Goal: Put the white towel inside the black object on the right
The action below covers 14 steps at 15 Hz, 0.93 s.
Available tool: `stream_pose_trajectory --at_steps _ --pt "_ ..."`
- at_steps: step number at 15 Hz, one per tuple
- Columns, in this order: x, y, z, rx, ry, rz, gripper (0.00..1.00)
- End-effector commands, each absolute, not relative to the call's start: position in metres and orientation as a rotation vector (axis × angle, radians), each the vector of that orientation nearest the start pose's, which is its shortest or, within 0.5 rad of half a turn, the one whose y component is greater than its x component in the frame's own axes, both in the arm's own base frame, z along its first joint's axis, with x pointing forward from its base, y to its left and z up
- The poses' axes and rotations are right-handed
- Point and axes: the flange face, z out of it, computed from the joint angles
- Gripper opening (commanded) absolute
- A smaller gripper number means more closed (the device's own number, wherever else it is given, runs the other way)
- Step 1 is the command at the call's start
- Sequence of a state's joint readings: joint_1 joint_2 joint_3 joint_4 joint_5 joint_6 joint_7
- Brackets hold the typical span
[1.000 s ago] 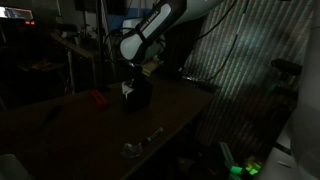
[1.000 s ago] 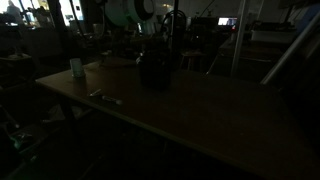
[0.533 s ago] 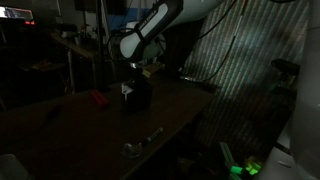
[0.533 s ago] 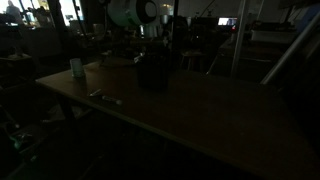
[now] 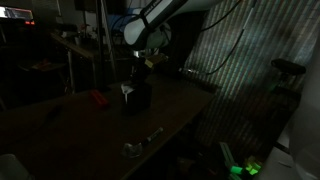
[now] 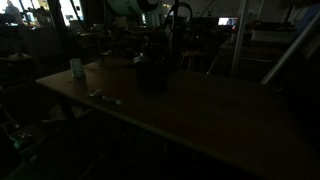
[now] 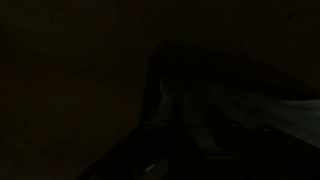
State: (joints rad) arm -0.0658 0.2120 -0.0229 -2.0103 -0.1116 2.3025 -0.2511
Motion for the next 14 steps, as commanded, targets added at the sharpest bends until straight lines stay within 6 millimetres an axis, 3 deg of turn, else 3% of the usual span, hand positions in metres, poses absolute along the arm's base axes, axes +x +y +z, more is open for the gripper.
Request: stream_pose_trajectory --at_steps 1,3,6,10,14 --pt "0.576 -0.05 0.412 -3.239 -0.37 -0.261 0.64" --pt "0.566 -0.039 0.431 -3.233 -0.396 -0.321 0.79" --pt "0.545 -0.002 0.442 -3.235 -0.515 -0.381 0.99" --pt "0.512 0.069 0.43 -3.236 -0.756 -0.443 1.0" --pt "0.492 0.126 0.402 -3.262 -0.99 -0.43 1.0"
